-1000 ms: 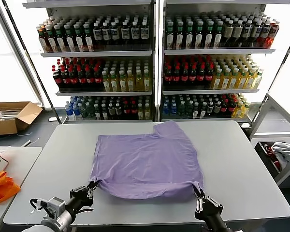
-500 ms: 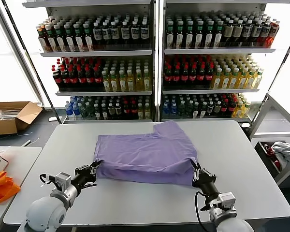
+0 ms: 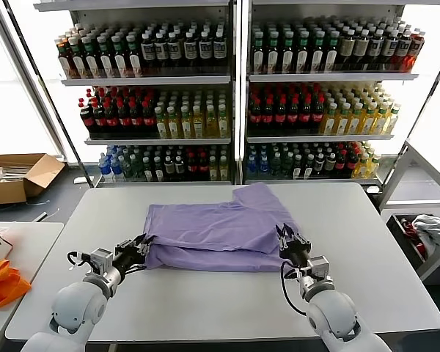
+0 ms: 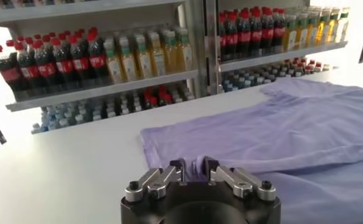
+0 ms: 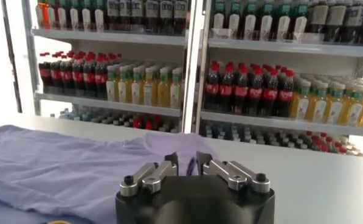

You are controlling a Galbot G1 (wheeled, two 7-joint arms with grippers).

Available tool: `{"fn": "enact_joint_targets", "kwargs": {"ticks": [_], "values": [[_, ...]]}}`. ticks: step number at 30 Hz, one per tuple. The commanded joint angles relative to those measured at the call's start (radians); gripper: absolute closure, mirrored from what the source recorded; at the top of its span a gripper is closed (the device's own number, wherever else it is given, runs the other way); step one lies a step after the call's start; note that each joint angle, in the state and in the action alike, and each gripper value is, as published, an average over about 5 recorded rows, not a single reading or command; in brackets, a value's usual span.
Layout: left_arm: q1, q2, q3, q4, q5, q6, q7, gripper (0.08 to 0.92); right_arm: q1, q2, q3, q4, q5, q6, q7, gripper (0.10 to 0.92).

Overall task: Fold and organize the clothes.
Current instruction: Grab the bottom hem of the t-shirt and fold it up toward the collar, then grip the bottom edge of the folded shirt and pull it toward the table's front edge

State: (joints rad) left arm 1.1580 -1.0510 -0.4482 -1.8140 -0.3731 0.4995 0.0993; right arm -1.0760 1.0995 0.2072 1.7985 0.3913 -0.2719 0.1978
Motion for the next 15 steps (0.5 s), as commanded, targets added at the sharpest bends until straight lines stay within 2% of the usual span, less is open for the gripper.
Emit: {"fn": "enact_joint_targets", "kwargs": {"ticks": [1,5,10,15], "values": [[0.055,0.010,-0.074,-0.047,0.010,-0.006,-0.013,0.614,-0.005,-0.001,0.014,0.017,0.037,-0.018,0.009,0.487],[0.140,0.016,-0.085,-0.120,0.011,-0.006,-0.026,0.501,-0.118,-0.022,0.056,0.113,0.030,-0.053,0.049,0.383],[0.208,0.009,-0.051,-0.156,0.013,0.009,-0.042,0.354,-0.223,-0.016,0.078,0.192,0.012,-0.173,0.142,0.251],[0.207,-0.007,-0.016,-0.122,0.008,0.011,-0.050,0.219,-0.276,0.003,0.082,0.180,-0.021,-0.202,0.172,0.205]]}}
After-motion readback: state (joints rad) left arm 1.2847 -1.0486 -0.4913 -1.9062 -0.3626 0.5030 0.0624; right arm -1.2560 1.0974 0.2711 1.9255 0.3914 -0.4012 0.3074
